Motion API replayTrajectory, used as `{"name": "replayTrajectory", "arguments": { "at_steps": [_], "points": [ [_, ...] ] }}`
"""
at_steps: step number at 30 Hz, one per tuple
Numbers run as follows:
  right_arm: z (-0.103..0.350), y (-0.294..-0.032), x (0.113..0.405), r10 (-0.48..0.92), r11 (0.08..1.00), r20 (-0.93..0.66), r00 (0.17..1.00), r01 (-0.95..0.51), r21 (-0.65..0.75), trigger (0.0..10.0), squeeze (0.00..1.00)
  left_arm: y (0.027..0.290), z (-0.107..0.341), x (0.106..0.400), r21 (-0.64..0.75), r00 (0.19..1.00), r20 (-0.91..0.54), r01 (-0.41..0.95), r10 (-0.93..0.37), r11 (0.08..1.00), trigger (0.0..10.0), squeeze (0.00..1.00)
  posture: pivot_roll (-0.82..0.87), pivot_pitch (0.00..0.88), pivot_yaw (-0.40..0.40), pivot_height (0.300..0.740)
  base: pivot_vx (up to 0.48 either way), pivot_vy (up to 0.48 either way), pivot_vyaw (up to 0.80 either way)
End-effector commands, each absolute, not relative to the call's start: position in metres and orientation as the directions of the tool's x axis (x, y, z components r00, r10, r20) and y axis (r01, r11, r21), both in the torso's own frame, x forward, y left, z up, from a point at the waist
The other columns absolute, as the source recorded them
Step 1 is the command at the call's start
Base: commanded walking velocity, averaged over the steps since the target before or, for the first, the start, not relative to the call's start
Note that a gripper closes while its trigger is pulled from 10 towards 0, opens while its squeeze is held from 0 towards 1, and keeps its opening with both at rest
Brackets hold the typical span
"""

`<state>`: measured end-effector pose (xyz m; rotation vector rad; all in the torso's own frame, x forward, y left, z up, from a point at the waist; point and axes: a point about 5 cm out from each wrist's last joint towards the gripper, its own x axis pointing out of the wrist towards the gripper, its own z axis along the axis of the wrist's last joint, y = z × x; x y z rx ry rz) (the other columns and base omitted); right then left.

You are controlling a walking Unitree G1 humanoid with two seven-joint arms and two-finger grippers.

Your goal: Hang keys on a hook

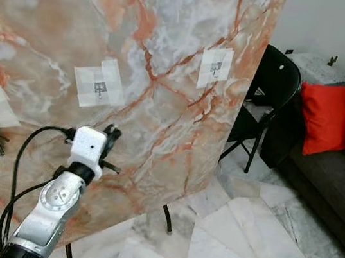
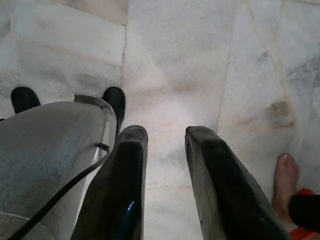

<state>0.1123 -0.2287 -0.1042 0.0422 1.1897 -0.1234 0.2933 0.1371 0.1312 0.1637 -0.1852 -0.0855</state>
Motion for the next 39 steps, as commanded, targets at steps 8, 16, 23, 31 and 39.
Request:
{"name": "replayTrajectory", "arguments": {
  "at_steps": [8,16,23,31,39],
  "points": [
    [-0.103,-0.232,0.113,-0.079,0.994,-0.926,0.369,0.099,-0.046,10.0,0.0,0.124,0.155,0.299,0.11,0.972,0.219,0.062,-0.085,0.992,10.0,0.0,0.14,0.0,-0.075,0.74,0.0,0.0,0.0],
    [-0.103,-0.232,0.114,-0.08,0.994,-0.926,0.37,0.093,-0.049,10.0,0.0,0.113,0.168,0.305,0.095,0.98,0.2,-0.038,0.018,0.995,10.0,0.0,0.14,0.0,-0.072,0.74,0.0,0.0,0.0],
    [-0.103,-0.232,0.115,-0.083,0.995,-0.928,0.363,0.086,-0.056,10.0,0.0,0.101,0.17,0.306,0.128,0.986,0.166,-0.038,0.017,0.991,10.0,0.0,0.13,0.0,-0.073,0.74,0.0,0.0,0.0],
    [-0.103,-0.231,0.115,-0.083,0.995,-0.927,0.365,0.083,-0.057,10.0,0.0,0.096,0.181,0.314,0.168,0.98,0.171,-0.129,0.1,0.977,10.0,0.0,0.13,0.0,-0.073,0.74,0.0,0.0,0.0],
    [-0.103,-0.23,0.116,-0.081,0.995,-0.927,0.367,0.083,-0.055,10.0,0.0,0.091,0.181,0.32,0.165,0.98,0.148,-0.16,0.136,0.973,10.0,0.0,0.12,0.0,-0.067,0.74,0.0,0.0,0.0]
  ]
}}
